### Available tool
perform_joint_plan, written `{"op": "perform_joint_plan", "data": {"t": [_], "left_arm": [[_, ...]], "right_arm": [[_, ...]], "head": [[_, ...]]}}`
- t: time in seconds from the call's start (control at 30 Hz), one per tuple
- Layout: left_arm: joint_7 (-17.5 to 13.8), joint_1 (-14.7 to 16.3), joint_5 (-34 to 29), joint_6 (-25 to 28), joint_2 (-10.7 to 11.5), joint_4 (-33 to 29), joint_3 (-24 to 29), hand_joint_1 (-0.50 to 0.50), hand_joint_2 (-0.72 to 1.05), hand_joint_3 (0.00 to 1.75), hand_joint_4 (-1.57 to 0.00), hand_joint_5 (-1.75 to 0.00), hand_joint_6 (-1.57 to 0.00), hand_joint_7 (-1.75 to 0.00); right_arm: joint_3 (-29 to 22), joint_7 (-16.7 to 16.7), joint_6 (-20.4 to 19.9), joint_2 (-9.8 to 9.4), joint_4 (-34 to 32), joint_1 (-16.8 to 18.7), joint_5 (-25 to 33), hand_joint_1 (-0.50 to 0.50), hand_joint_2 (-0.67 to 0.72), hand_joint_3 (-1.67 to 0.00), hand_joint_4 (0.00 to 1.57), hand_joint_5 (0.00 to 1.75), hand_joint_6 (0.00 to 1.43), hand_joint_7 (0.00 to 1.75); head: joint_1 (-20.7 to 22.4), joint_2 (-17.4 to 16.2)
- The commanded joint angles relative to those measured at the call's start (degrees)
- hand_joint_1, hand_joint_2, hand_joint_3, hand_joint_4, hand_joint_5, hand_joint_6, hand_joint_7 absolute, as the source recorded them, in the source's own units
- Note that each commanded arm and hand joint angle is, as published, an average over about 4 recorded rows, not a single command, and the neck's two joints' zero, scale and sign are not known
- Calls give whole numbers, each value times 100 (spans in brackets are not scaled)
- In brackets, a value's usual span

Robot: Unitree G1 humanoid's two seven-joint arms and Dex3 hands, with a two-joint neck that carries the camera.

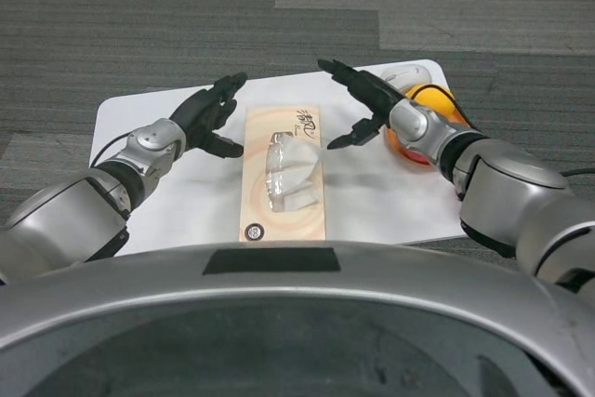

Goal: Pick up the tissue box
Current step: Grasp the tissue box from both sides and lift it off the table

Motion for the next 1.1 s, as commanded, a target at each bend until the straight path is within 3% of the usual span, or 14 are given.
{"op": "perform_joint_plan", "data": {"t": [0.03,0.23,0.43,0.87,1.1], "left_arm": [[-237,100,220,-31,232,30,-3,50,105,17,0,0,0,0],[-606,293,381,-31,425,-73,-32,50,105,17,0,0,0,0],[-881,489,506,-29,640,-559,-185,50,105,17,0,0,0,0],[-1120,416,477,65,664,-945,-708,50,105,17,0,0,0,0],[-1248,245,29,162,752,-1042,-1218,50,105,17,-4,0,0,0]], "right_arm": [[-131,211,-40,-143,-114,168,-1,-46,-48,-32,0,2,0,2],[-342,604,-56,-402,-464,441,-32,-46,-54,-32,0,0,0,0],[-335,850,-60,-605,-912,748,-65,-46,-54,-34,0,0,0,0],[-269,976,-49,-648,-1237,876,-41,-46,-54,-40,0,10,0,0],[-155,1033,-40,-644,-1303,832,-32,-46,-54,-40,0,17,0,0]], "head": [[23,7],[26,25],[91,32],[84,18],[67,-1]]}}
